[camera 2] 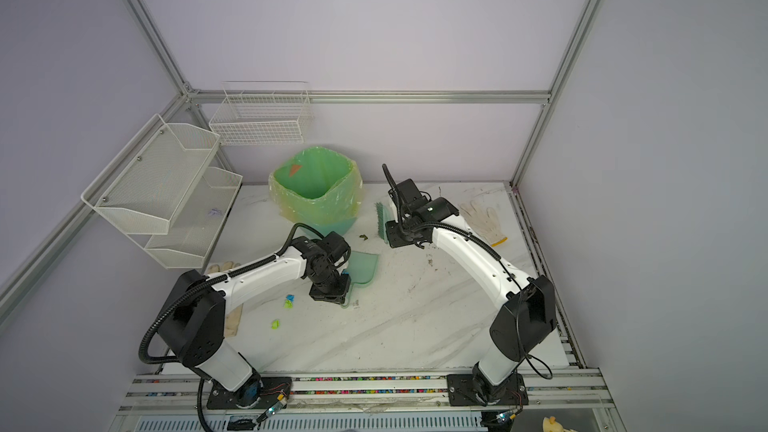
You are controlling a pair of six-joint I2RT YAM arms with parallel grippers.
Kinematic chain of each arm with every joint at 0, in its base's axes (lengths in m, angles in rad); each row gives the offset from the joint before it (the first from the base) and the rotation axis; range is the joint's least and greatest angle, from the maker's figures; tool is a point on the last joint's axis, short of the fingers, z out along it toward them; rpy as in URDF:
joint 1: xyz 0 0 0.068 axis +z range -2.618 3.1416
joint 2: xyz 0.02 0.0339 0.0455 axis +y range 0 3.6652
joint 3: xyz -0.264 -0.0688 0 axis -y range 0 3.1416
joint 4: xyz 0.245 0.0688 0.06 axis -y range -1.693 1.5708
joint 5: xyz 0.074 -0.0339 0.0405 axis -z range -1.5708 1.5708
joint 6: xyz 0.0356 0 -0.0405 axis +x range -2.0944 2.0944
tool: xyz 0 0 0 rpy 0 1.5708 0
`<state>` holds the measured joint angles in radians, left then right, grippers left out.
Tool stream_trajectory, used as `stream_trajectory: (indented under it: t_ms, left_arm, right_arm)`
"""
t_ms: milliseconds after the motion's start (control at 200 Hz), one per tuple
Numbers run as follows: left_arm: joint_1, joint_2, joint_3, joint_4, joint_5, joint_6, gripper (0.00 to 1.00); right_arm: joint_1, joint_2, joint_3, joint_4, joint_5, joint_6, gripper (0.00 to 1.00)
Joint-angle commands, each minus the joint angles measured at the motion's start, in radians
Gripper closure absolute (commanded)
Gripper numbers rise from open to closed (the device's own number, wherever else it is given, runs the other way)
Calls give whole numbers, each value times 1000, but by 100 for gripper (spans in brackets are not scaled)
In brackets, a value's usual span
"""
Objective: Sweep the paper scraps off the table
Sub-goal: 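Brush the scrap pile into the dustpan with the right gripper, then lift the brush away with the right gripper while the left raises the loaded dustpan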
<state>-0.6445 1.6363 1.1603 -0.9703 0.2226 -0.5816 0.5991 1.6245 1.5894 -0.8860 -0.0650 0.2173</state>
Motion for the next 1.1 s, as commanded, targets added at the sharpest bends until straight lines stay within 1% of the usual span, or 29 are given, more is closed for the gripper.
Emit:
stream_trajectory:
  t_ms: [0,50,155,375,545,670,910,1025,1095]
  left_arm:
    - [-9,-53,55,-11,-20,15,100]
    - [-12,-56,63,-15,-21,14,100]
    - [-20,-56,94,-38,-22,14,100]
    - [-49,-53,194,-107,-45,19,100]
    - [-66,-55,249,-131,-42,10,100]
    - [-78,-50,297,-156,-57,5,100]
    - [-83,-33,367,-207,-88,16,100]
    - [-83,-10,439,-253,-121,29,100]
    - [-83,4,474,-267,-123,32,100]
  right_arm:
    - [-15,-17,-13,30,31,68,100]
    - [-18,-9,-16,21,51,86,100]
    - [-19,-13,-31,27,80,83,100]
    - [-31,-62,-78,61,138,90,100]
    - [-52,-94,-112,74,133,86,100]
    - [-72,-124,-134,81,148,95,100]
    - [-87,-154,-195,101,124,101,100]
    - [-89,-173,-236,128,101,117,100]
    - [-90,-183,-255,140,102,124,100]
